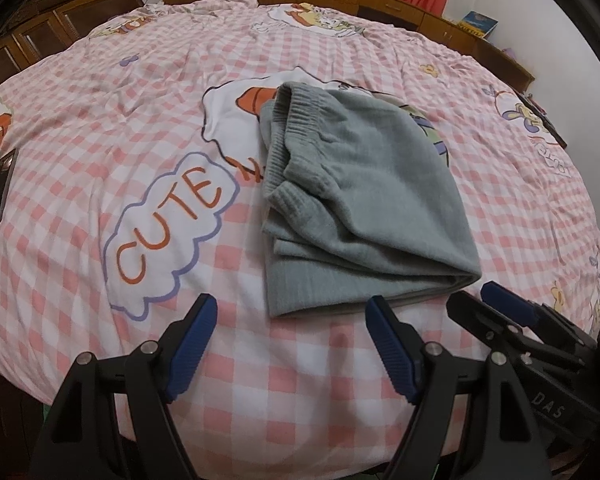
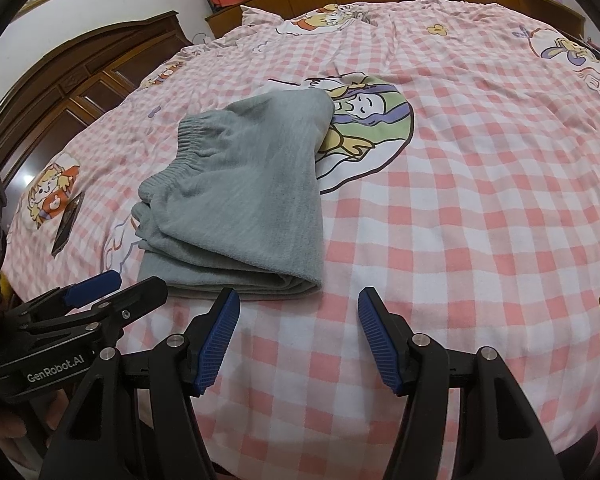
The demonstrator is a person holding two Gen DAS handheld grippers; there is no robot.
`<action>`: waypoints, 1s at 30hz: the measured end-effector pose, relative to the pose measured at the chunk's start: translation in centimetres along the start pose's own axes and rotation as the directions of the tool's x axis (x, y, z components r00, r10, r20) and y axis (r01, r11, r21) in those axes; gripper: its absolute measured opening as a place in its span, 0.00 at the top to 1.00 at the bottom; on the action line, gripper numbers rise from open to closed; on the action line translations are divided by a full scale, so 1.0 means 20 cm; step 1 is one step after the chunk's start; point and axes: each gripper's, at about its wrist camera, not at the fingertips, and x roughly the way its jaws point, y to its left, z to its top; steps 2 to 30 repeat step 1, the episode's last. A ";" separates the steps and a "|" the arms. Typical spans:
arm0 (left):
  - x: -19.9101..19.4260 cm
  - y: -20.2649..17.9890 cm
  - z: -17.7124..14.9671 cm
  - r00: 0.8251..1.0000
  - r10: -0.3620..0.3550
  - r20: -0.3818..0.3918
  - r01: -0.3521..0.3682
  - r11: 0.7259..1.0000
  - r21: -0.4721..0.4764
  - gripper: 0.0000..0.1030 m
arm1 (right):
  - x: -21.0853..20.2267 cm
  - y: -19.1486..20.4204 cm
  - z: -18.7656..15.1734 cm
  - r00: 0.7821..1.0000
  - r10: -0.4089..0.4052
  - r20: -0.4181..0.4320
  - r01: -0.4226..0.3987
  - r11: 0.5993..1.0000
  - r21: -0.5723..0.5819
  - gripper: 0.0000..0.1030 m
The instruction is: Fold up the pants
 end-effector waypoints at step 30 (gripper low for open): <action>-0.01 0.00 0.00 1.000 0.003 -0.001 -0.003 1.000 -0.006 0.22 | -0.01 0.00 0.00 1.000 0.003 0.003 -0.003 1.000 0.000 0.39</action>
